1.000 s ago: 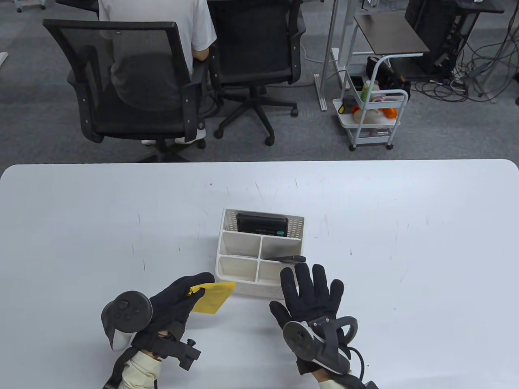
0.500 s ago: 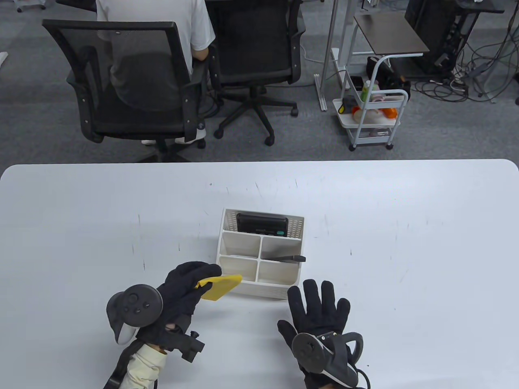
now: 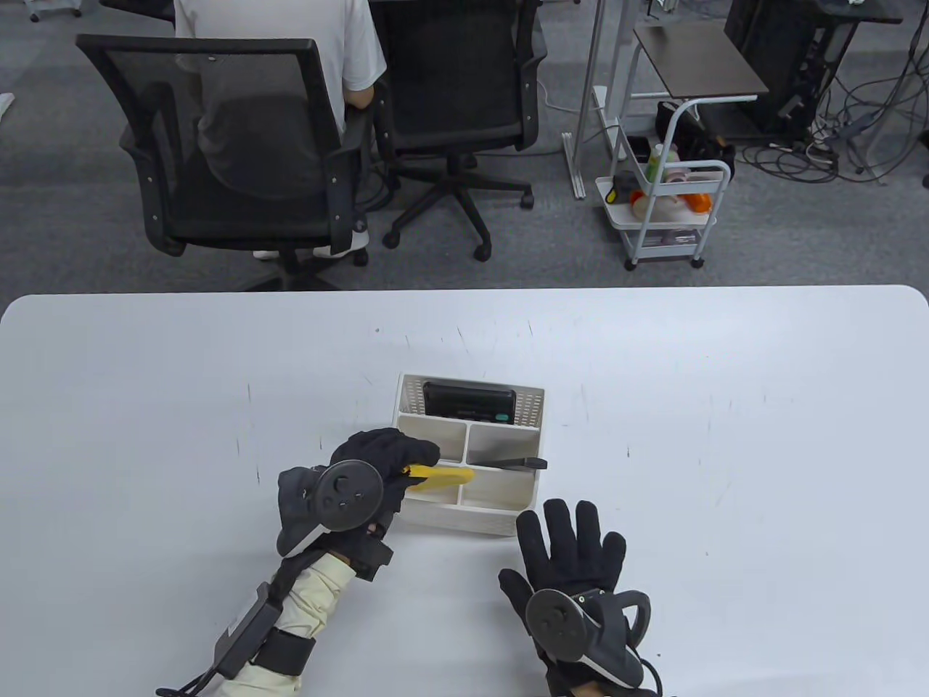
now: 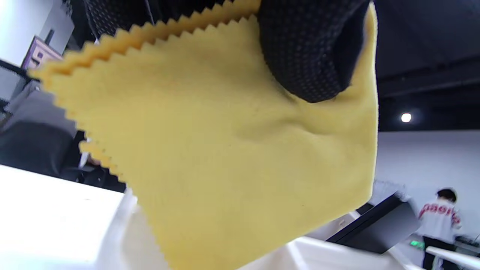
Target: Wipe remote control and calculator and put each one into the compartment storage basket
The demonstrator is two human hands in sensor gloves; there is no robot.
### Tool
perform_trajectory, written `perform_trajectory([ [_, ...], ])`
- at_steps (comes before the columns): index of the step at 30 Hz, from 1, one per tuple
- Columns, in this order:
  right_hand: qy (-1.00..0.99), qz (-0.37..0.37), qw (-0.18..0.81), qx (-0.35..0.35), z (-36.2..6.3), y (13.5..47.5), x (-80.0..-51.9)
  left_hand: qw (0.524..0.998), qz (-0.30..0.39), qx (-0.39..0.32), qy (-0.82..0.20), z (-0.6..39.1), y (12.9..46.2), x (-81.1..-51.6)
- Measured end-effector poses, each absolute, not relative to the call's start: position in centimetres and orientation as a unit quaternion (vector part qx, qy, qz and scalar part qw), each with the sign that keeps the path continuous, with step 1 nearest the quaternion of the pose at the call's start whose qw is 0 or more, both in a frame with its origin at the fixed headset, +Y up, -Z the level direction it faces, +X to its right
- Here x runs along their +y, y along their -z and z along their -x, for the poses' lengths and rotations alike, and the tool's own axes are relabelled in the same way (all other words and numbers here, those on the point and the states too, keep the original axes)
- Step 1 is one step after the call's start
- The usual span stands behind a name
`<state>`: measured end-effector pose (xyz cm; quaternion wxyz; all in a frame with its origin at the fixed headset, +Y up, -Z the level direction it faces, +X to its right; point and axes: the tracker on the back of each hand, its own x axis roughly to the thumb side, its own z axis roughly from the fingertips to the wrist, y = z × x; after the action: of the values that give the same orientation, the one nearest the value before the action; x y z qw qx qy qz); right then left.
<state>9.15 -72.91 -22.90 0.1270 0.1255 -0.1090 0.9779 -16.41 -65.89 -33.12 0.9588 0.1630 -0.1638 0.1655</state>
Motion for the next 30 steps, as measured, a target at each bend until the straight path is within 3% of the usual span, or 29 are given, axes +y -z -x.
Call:
perform_trajectory([
  [6, -0.979, -0.125, 0.125, -0.103, -9.1, 22.8, -72.9, 0.970, -0.147, -0.193, -0.005, 14.6, 33.5, -68.9],
  [14, -0.980, -0.124, 0.124, -0.097, -9.1, 22.8, -72.9, 0.977, -0.014, -0.199, 0.074, 12.7, 34.2, -71.9],
  [22, -0.980, -0.124, 0.126, -0.094, -9.1, 22.9, -73.0, 0.976, -0.084, -0.201, 0.028, 13.8, 32.9, -69.5],
  [30, -0.979, -0.119, 0.129, -0.100, -9.2, 23.0, -73.0, 0.971, -0.150, -0.173, 0.061, 16.5, 28.3, -67.5],
])
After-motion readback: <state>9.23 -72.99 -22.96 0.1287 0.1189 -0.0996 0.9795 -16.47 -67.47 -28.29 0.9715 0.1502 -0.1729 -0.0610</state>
